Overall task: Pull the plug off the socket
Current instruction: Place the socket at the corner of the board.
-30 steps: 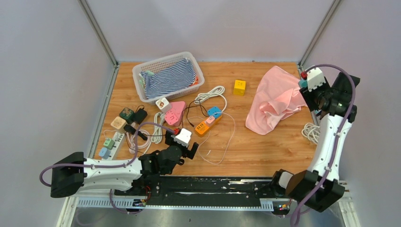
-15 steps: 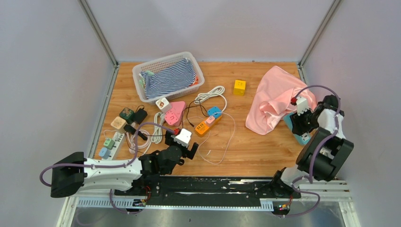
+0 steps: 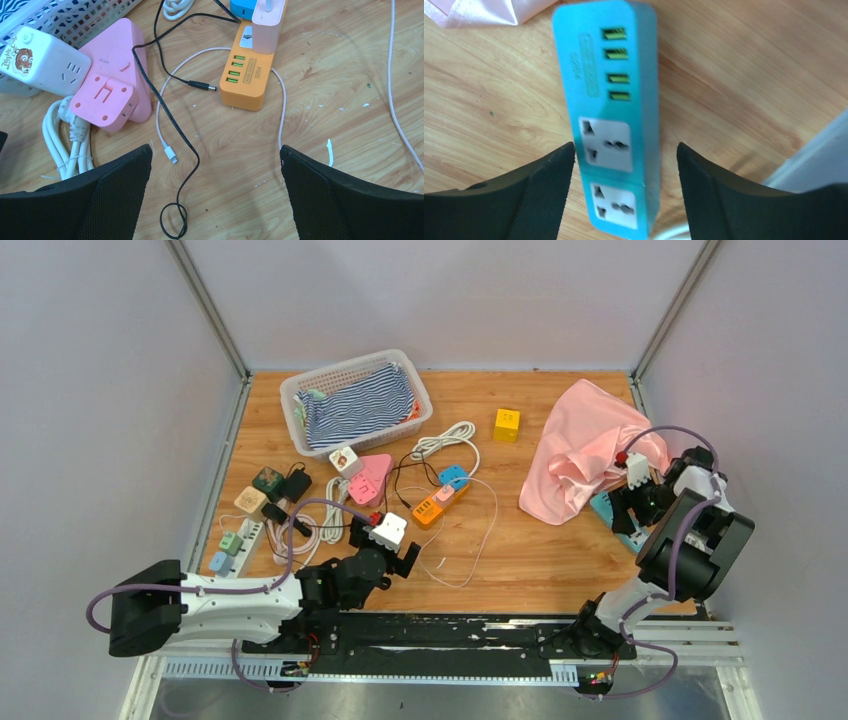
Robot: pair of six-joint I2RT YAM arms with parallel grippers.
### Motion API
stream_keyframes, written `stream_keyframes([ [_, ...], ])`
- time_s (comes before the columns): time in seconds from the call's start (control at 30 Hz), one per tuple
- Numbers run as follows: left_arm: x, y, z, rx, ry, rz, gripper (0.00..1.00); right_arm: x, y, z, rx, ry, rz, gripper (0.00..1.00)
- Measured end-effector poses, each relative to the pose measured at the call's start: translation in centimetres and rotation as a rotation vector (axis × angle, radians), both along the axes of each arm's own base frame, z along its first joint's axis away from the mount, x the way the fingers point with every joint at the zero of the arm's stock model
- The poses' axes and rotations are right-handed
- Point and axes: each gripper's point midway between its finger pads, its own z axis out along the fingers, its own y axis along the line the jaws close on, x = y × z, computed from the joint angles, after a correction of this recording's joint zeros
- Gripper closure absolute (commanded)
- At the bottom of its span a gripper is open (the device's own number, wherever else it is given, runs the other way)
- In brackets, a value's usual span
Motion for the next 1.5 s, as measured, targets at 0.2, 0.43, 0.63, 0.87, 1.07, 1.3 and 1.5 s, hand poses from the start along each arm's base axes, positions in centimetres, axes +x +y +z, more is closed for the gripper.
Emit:
stream_keyframes([
  [0.2,0.0,0.0,0.0,0.0,0.0,0.0,0.0,0.3,-0.3,2.8,-0.055,-0.082,-0.004,0.13],
  [0.43,0.0,0.0,0.0,0.0,0.0,0.0,0.0,0.2,0.3,6.8,-0.083,-0.17,0.006,0.13],
  [0.63,0.0,0.0,0.1,-0.003,-0.001,0.0,0.0,0.4,1.6,11.7,-0.104,-0.312,0.03,0.14],
  [0.87,0.0,0.0,0.4,-0.014,-0.005,0.0,0.0,-0.1,4.6,16.9,-0.078,-0.491,0.083,0.05],
  [1.07,0.0,0.0,0.7,-0.03,-0.01,0.0,0.0,-0.9,7.7,21.6,-0.036,-0.656,0.125,0.0],
  [1.3,-0.2,0.5,1.0,-0.053,-0.017,0.0,0.0,-1.8,12.4,24.2,0.167,-0.783,0.195,0.0],
  [1.5,-0.4,1.1,1.6,-0.102,-0.033,-0.001,0.0,-2.2,15.9,23.7,0.433,-0.78,0.258,0.0],
])
